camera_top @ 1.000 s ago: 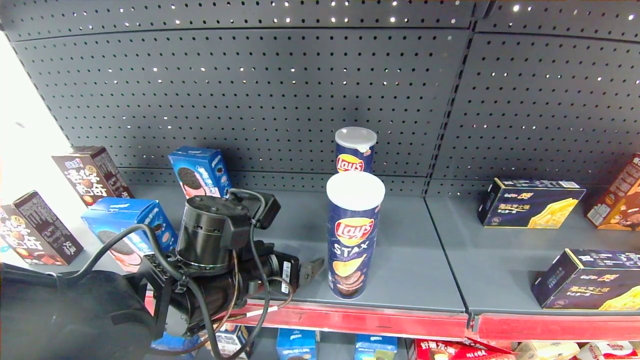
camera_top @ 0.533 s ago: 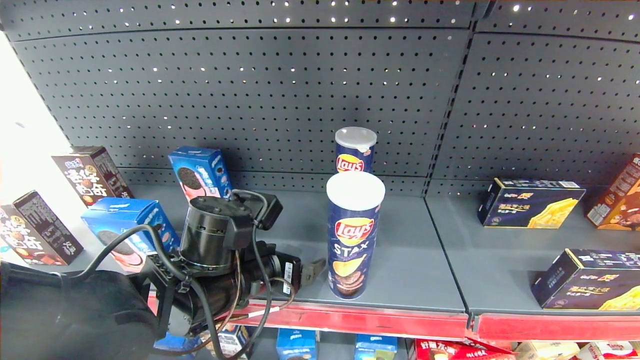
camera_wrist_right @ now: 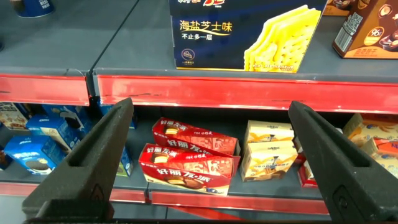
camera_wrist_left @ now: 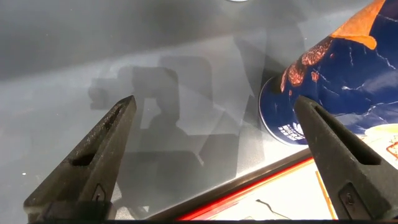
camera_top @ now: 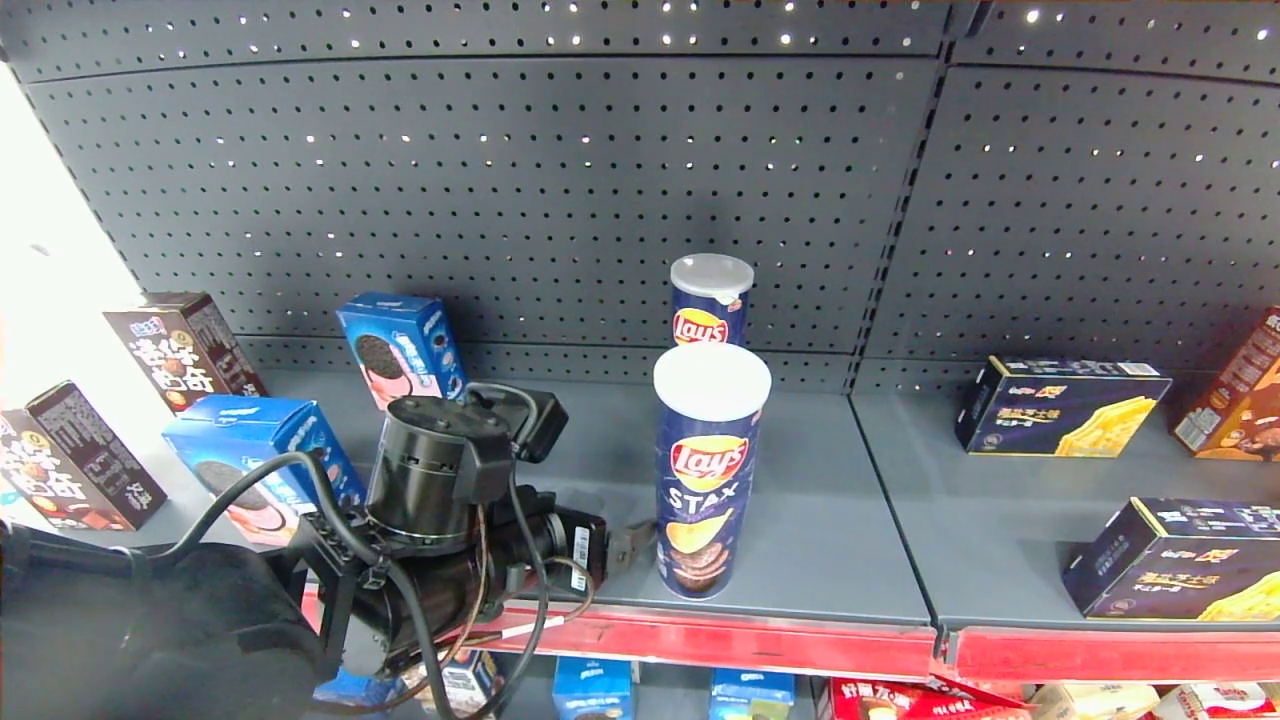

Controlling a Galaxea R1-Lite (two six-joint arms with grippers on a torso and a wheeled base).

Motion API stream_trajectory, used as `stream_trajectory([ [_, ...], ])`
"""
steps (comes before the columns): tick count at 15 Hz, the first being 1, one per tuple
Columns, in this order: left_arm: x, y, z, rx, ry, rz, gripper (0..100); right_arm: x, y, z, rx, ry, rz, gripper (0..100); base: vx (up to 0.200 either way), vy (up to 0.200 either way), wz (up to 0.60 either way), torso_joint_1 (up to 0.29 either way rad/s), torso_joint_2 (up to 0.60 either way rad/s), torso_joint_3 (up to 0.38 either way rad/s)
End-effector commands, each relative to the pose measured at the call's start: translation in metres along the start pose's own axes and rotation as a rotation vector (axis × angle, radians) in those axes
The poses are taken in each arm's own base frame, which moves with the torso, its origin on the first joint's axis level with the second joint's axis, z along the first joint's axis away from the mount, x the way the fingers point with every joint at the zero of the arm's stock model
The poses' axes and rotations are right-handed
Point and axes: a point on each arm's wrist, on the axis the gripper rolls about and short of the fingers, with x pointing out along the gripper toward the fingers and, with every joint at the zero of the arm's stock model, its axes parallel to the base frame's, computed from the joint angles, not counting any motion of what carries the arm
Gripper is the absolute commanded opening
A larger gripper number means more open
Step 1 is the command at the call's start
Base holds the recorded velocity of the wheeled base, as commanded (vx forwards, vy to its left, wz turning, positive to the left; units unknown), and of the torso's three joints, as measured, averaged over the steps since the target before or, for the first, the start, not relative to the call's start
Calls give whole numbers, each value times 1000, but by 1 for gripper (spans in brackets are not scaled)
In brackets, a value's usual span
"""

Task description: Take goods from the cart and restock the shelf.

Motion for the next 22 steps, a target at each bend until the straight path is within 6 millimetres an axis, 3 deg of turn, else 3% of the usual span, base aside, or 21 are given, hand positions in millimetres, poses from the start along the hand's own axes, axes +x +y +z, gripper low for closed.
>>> stream_trajectory([
  [1,1,0,0,1,2,1,100,0,0,0,0,0,0,100,0,0,0,0,0,0],
  [7,2,-2,-2,6,6,-4,100,0,0,0,1,1,0,100,0,0,0,0,0,0],
  [11,-10,16,18,-19,-94,44,100,0,0,0,0,1,0,100,0,0,0,0,0,0],
  [13,-36,29,34,-48,-180,74,100,0,0,0,1,1,0,100,0,0,0,0,0,0],
  [15,-71,29,42,-21,-260,57,100,0,0,0,1,0,0,100,0,0,0,0,0,0],
  [19,-134,33,28,111,-366,58,100,0,0,0,0,1,0,100,0,0,0,0,0,0],
  [20,-136,34,27,113,-369,58,100,0,0,0,0,1,0,100,0,0,0,0,0,0],
  [22,-177,50,9,175,-432,101,100,0,0,0,0,1,0,100,0,0,0,0,0,0],
])
